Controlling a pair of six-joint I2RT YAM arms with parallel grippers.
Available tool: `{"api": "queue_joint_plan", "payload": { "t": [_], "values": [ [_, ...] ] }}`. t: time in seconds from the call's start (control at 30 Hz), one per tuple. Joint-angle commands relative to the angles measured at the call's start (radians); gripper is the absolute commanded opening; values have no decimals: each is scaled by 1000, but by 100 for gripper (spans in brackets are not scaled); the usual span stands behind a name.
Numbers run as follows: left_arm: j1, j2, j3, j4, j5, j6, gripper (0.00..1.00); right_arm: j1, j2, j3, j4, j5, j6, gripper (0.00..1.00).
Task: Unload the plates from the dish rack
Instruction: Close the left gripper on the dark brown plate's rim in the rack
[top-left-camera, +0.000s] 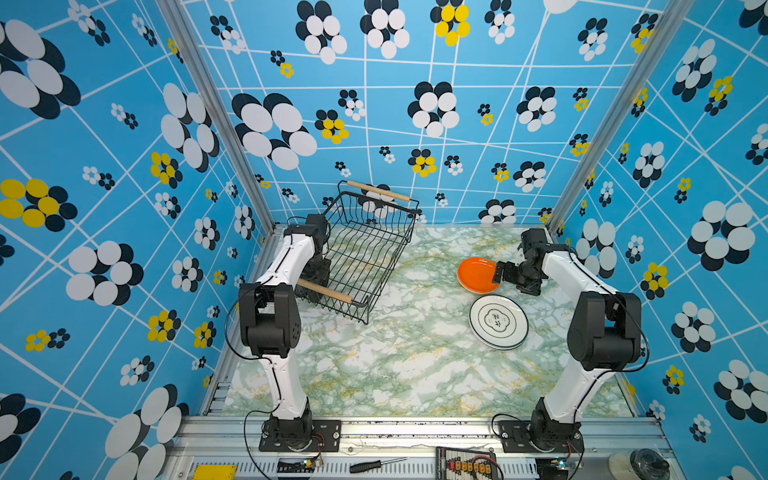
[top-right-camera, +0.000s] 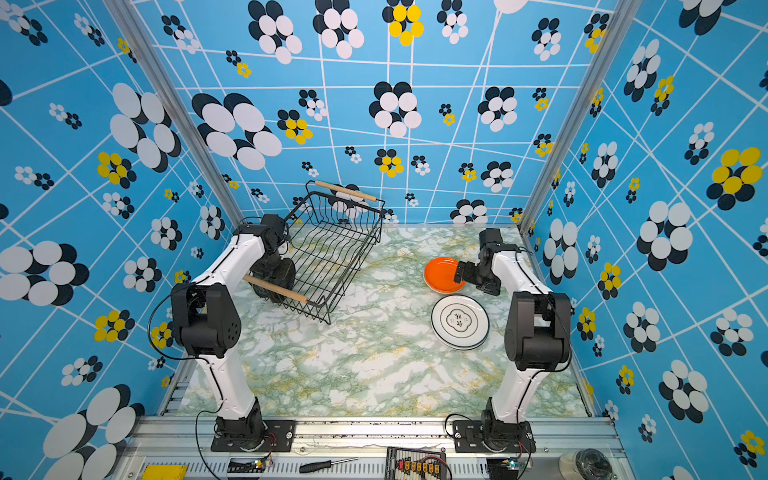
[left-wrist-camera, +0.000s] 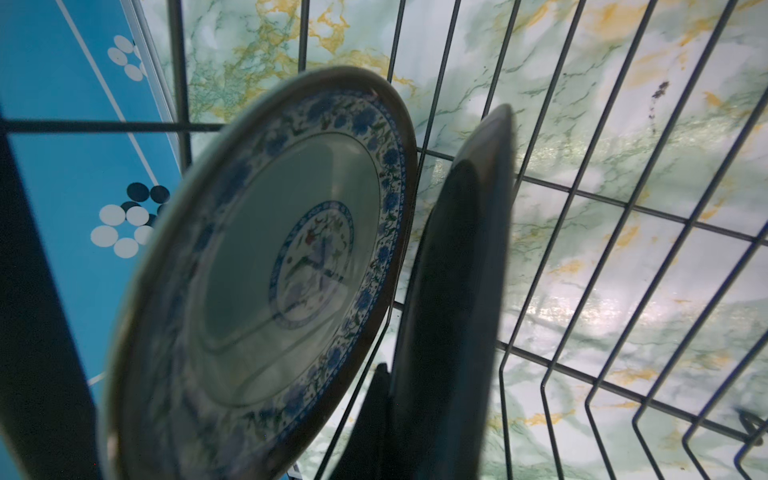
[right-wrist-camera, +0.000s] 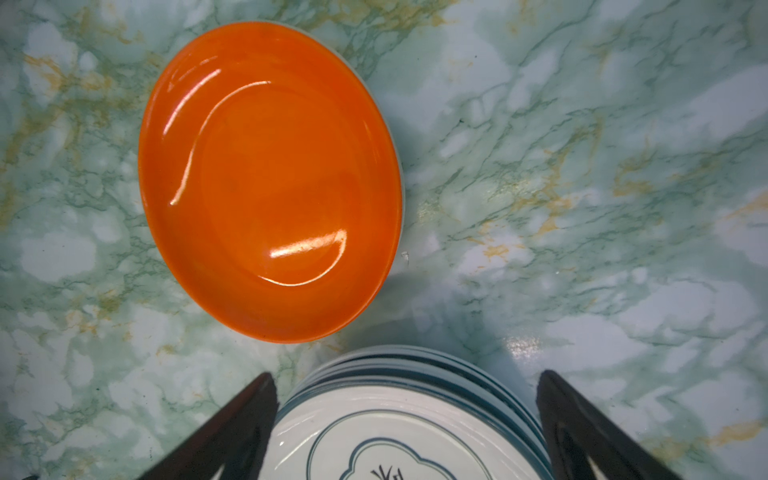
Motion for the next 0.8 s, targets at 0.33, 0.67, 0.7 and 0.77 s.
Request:
{"api": "queue_joint_plan", "payload": {
  "t": [0.33, 0.67, 0.7, 0.77],
  "values": [
    [-27, -105, -154, -91, -77, -133, 0, -7, -29, -13, -8, -45, -11, 99],
    [-62, -186, -212, -127, -78, -178, 0, -7, -33, -25, -2, -69, -6, 99],
    [-66, -191, -209, -132, -61, -183, 0, -7, -35, -25, -2, -69, -4, 99],
    [-79, -211, -203, -132, -28, -197, 0, -7, -42, -27, -2, -70, -4, 99]
  ]
}}
